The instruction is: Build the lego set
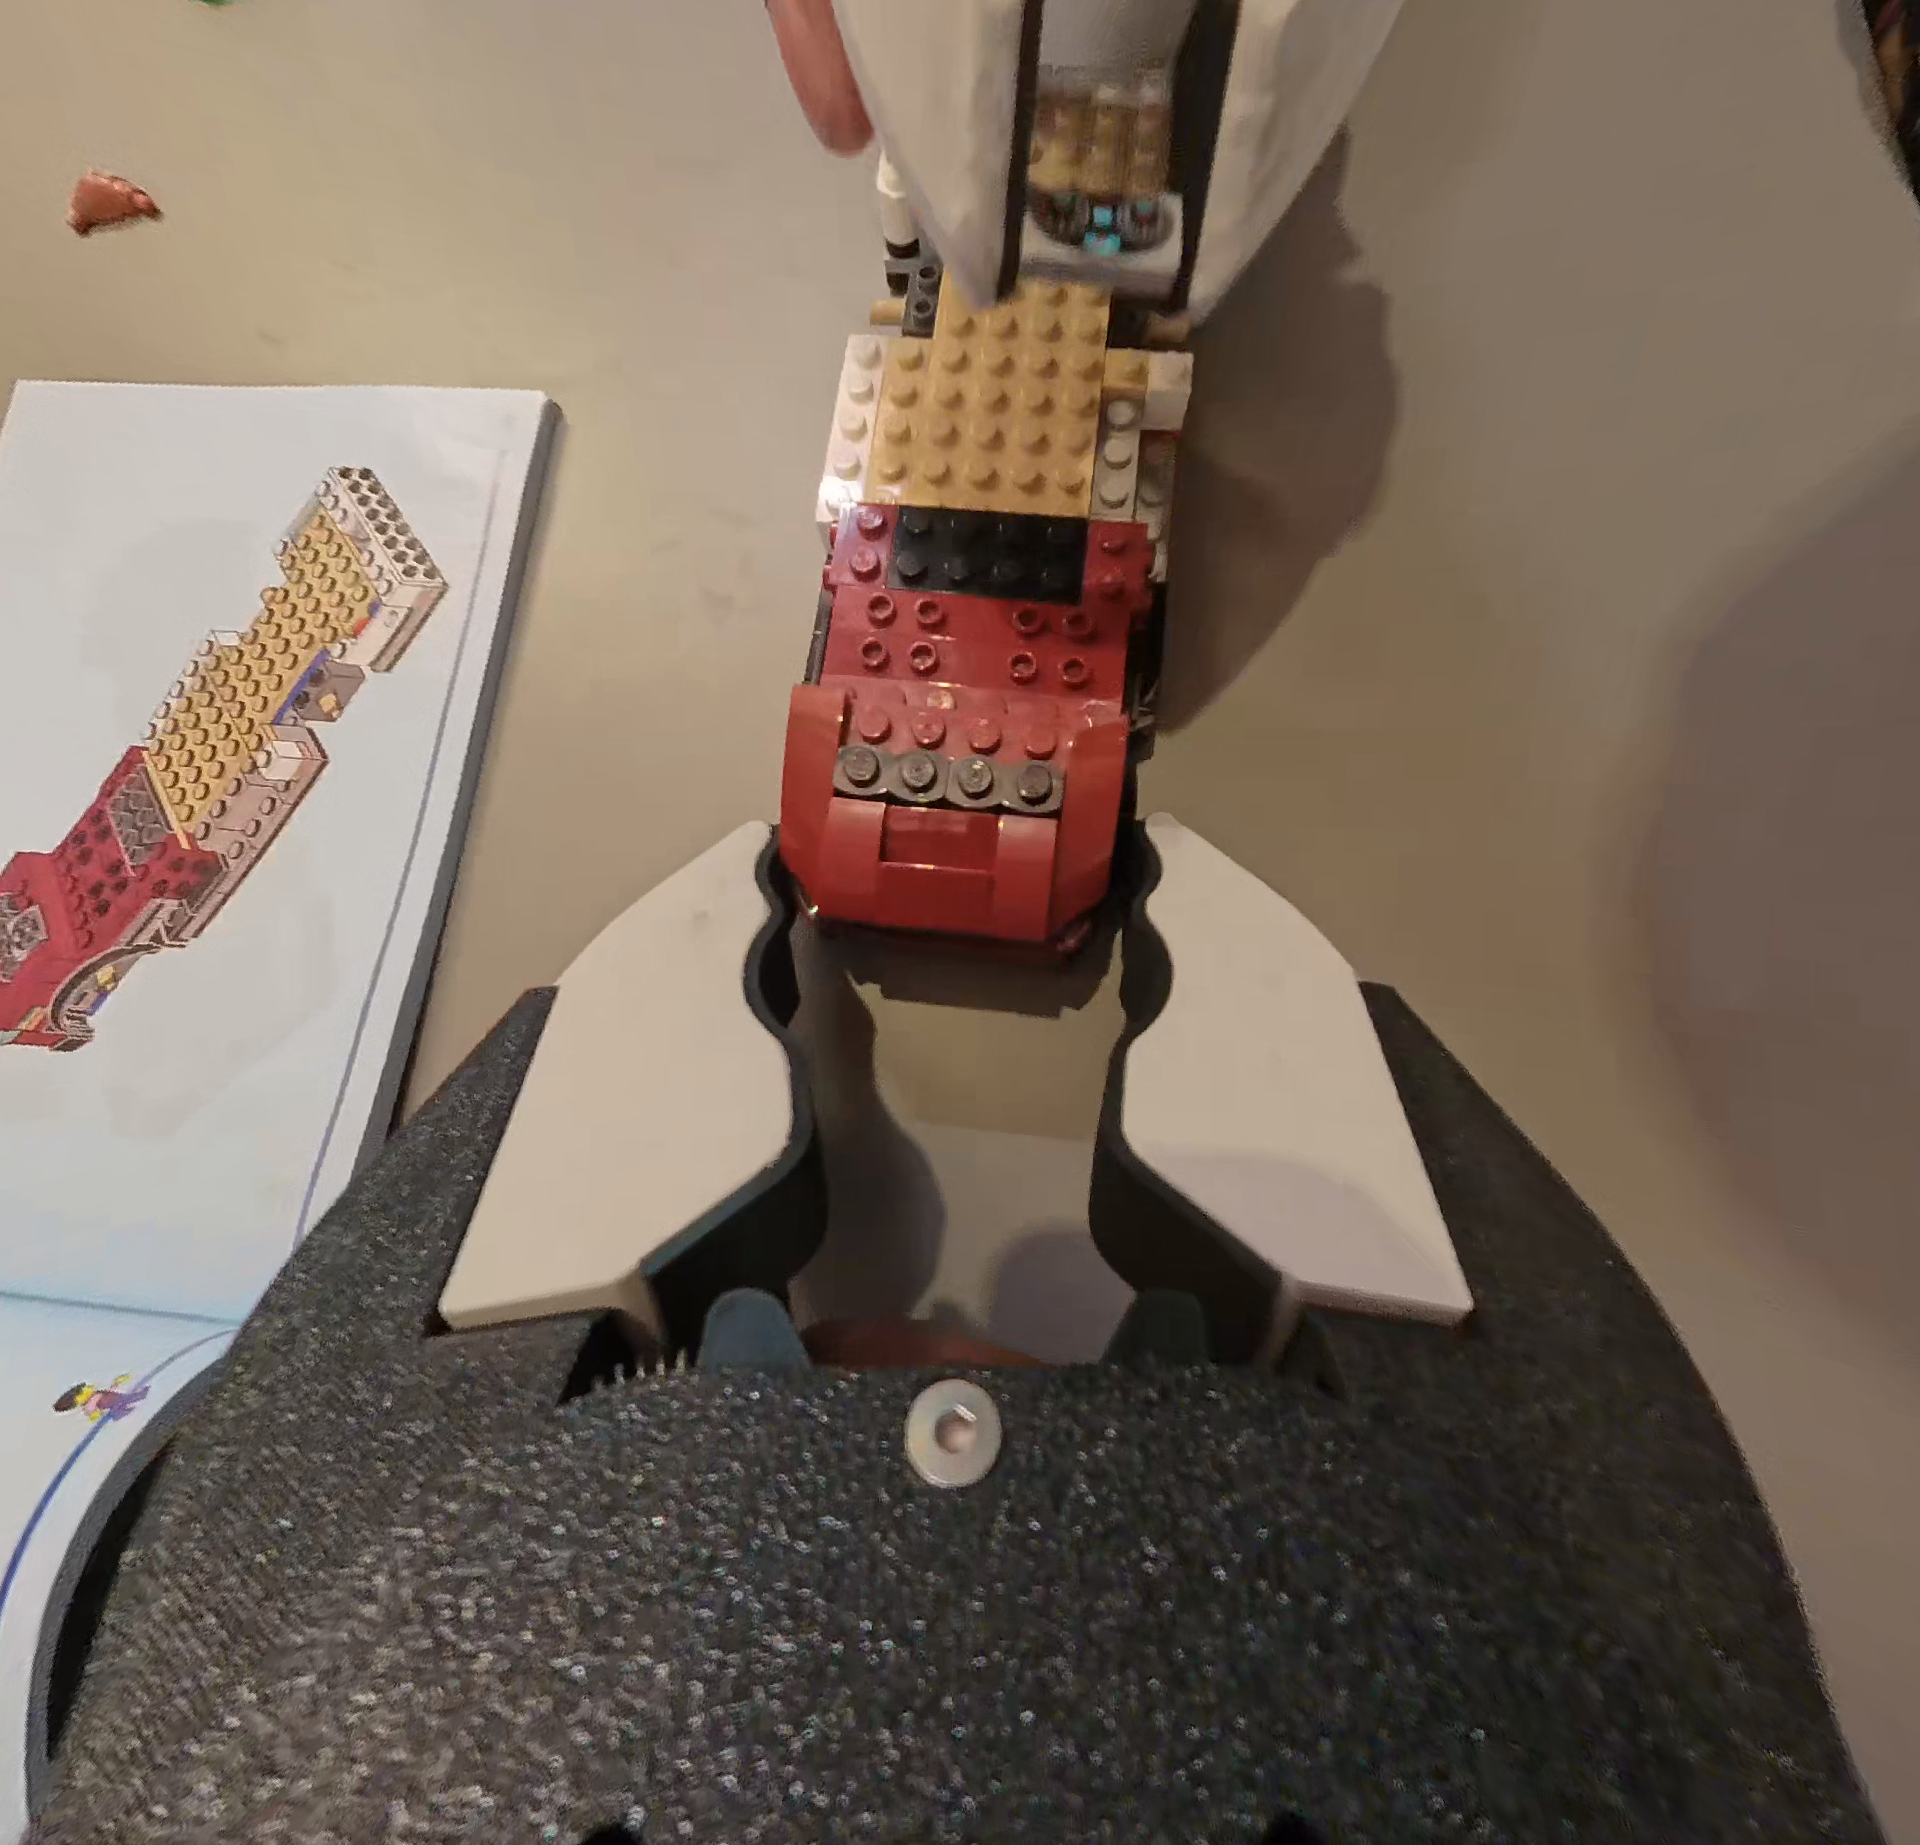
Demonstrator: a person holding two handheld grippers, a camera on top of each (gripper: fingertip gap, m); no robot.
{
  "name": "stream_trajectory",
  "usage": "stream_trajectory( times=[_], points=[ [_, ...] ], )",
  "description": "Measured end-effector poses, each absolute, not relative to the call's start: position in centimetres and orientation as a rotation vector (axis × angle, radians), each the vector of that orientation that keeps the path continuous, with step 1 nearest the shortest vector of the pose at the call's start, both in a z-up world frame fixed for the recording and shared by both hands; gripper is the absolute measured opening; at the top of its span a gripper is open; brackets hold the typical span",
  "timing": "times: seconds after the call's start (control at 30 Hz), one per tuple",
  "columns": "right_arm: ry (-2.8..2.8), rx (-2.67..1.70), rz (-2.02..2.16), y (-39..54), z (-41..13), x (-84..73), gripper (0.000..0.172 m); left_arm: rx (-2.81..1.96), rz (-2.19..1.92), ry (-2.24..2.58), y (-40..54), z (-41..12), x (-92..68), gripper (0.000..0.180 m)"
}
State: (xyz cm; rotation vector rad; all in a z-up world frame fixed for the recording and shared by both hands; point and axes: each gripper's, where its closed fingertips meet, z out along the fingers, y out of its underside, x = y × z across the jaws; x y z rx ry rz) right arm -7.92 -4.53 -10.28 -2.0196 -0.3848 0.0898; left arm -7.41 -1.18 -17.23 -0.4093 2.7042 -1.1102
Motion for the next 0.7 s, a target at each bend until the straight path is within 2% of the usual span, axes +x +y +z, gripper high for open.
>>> stream_trajectory(
  times=[0.7],
  points=[
    [-0.404,-2.123,0.133,-2.9,-12.2,-8.6,0.016,-0.543,-1.189,2.586,-3.1,-15.9,-7.8,0.061]
  ],
)
